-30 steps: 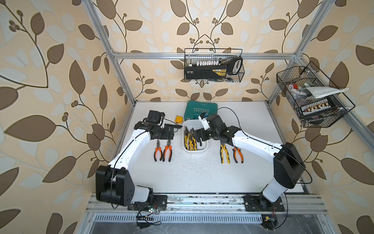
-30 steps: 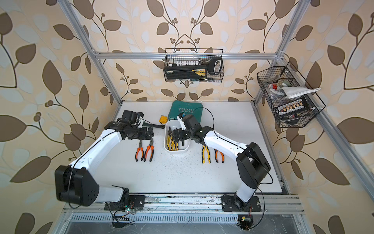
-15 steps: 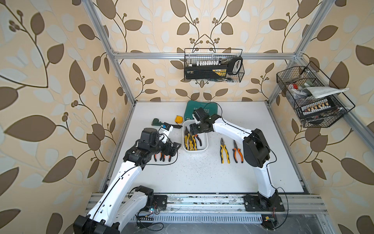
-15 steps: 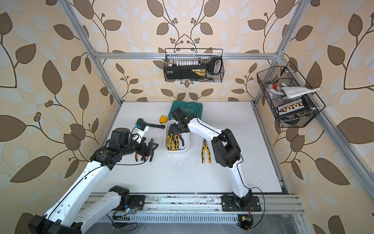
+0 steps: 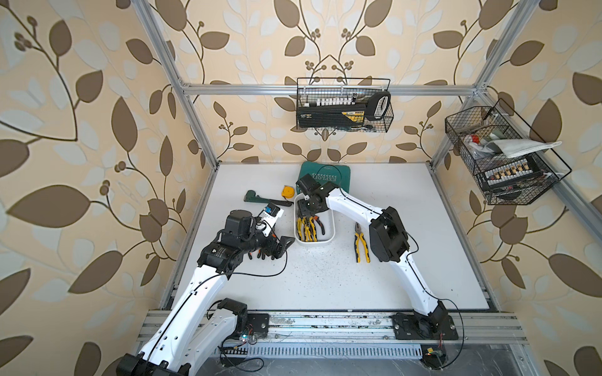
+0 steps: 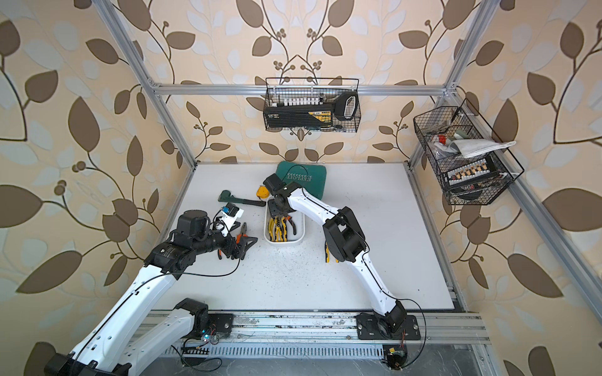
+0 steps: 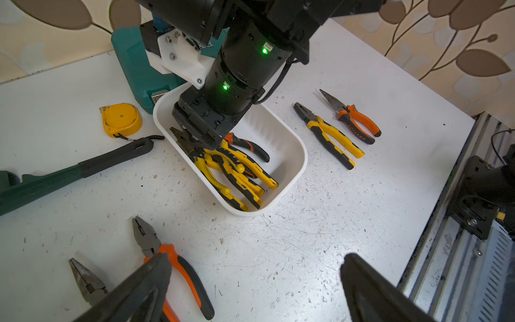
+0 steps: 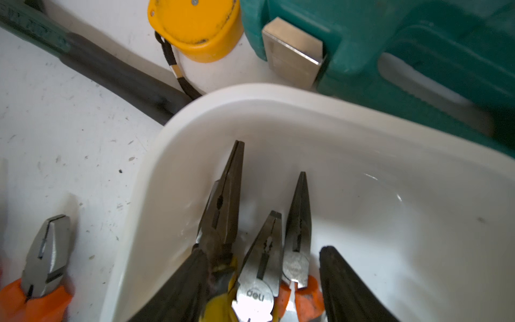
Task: Take the pliers out of the storage box
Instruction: Pick up the pliers from the storage box.
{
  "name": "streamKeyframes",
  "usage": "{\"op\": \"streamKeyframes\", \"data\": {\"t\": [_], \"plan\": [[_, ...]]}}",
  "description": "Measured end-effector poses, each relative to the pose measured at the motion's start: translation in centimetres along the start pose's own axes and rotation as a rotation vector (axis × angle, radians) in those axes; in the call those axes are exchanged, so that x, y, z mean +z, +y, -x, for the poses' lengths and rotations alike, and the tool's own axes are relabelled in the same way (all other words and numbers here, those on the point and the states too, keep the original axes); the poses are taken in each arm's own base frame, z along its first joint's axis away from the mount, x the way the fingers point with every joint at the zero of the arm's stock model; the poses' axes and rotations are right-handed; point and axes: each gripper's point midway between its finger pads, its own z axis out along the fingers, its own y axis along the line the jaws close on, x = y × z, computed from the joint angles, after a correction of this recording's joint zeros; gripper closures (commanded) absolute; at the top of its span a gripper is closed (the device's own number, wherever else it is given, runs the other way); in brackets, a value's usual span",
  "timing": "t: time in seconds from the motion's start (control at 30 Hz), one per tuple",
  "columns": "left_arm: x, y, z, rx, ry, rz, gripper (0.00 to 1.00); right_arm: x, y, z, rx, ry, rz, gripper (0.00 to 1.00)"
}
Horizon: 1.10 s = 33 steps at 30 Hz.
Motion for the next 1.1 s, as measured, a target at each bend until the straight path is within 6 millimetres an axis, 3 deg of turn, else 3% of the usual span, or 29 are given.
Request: {"op": "streamKeyframes", "data": {"t": [0.2,0.4,0.57,0.77,0.93,1.1], "plan": [[0.2,0.0,-0.4,0.008,0.008,-0.001,0.01,-0.5,0.0,-0.7,-0.030,0.007,-0.047,0.33],[0.3,0.1,-0.6,0.008,0.012,-0.001,0.01,-3.8,0.9,-3.1,-0.121,0.021,-0.072,0.27],[0.3,0.1,-0.6,0.008,0.011,0.000,0.01,-6.1,3.3,-3.4,-0.182,-0.018,-0.071,0.40],[0.3,0.1,-0.6,0.008,0.012,0.002,0.01,-5.3,3.1,-4.7,-0.187,0.025,-0.114,0.58],[0.3,0.1,-0.6,0.008,0.012,0.003,0.01,-4.3,2.7,-5.8,-0.168,0.069,-0.129,0.60],[0.3,0.2,-0.6,0.009,0.012,0.006,0.01,-3.1,2.8,-6.4,-0.150,0.097,-0.128,0.70]]}}
